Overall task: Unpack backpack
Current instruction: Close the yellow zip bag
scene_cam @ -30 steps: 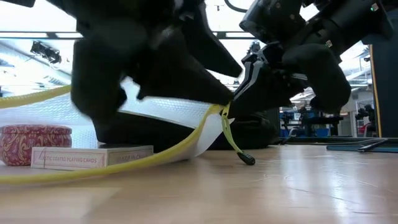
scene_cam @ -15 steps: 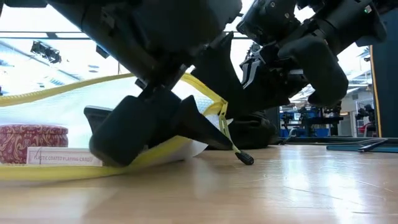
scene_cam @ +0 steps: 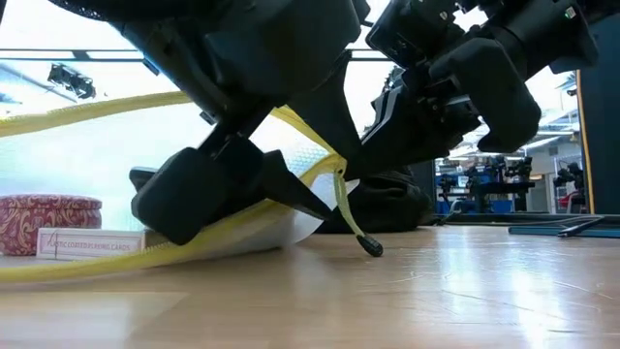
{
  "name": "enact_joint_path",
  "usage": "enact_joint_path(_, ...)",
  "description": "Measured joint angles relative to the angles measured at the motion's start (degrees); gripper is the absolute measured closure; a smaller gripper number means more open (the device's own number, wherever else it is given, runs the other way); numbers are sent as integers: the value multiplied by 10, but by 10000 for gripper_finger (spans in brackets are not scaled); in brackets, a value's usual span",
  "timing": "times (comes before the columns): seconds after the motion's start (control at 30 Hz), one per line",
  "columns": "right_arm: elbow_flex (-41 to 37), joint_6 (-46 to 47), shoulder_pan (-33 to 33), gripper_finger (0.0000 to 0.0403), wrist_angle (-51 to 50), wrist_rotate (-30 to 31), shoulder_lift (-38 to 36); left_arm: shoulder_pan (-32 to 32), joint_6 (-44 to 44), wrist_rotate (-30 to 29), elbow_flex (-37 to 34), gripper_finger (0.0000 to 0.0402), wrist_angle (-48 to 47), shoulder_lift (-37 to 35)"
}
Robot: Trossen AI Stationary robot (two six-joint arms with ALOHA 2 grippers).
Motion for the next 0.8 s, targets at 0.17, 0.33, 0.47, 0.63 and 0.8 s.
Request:
enact_joint_path(0.17,0,1,-1,403,8,-1,0,0,12,-12,0,199,-4,0)
enact_joint_path(0.33,0,1,-1,403,13,-3,0,1,13,-15,0,200,-5,0)
enact_joint_path(0.47,0,2,-1,403,14,-4,0,3,13,-17,0,211,-5,0)
enact_joint_path(0.63,0,15,-7,403,16,-13,0,5,13,-20,0,240,-3,0)
enact_joint_path(0.8,0,15,-12,403,18,-21,0,5,-2,-22,0,274,1,0)
